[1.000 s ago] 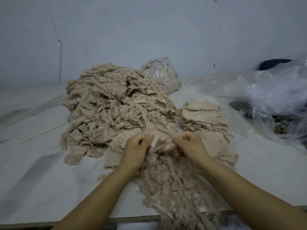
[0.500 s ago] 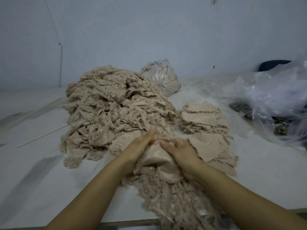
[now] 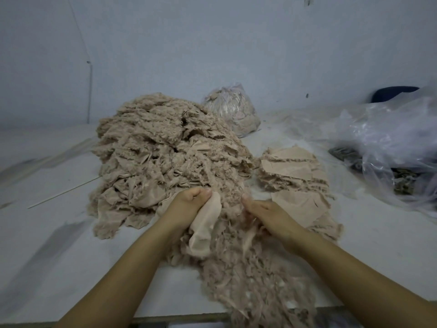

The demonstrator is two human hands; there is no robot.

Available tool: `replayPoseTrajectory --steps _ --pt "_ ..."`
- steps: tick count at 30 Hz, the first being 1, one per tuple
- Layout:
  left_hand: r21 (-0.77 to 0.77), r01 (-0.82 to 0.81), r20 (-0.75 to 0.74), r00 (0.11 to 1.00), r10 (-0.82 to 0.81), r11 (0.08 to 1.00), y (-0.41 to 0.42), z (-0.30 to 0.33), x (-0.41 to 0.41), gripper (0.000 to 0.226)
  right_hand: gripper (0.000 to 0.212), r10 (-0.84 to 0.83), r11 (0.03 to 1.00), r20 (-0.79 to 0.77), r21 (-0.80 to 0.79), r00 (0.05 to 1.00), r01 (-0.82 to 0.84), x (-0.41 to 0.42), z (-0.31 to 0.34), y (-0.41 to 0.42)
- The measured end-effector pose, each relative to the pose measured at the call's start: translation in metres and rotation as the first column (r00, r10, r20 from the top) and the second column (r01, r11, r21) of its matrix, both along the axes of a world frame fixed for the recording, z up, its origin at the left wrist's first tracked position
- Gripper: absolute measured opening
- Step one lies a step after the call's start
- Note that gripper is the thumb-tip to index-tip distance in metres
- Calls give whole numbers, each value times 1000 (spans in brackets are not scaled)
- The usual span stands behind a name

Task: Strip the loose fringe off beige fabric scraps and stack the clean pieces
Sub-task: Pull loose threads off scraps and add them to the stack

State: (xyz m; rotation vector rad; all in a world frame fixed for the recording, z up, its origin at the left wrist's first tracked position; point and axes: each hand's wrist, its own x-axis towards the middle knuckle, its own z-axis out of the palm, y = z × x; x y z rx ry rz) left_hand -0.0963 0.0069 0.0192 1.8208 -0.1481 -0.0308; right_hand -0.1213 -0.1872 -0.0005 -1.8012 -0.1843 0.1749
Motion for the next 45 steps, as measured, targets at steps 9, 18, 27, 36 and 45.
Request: replayPoseTrajectory --steps 9,18,27,36,45 --pt "-1 -224 210 953 220 974 -12 2 20 29 16 205 957 -93 230 974 -179 -4 -12 17" --pt "33 -107 206 974 98 994 -9 3 19 24 52 94 992 -95 95 991 -85 -3 -9 5" --pt "248 -54 304 952 -25 967 -26 -13 12 36 24 -377 851 94 427 921 305 3 -3 39" --pt "274 -266 314 933 176 924 2 -8 27 42 24 -380 801 -78 471 922 370 7 -2 6" --pt "235 241 203 935 -290 942 -31 -7 11 29 29 -138 938 -3 319 990 132 4 10 5"
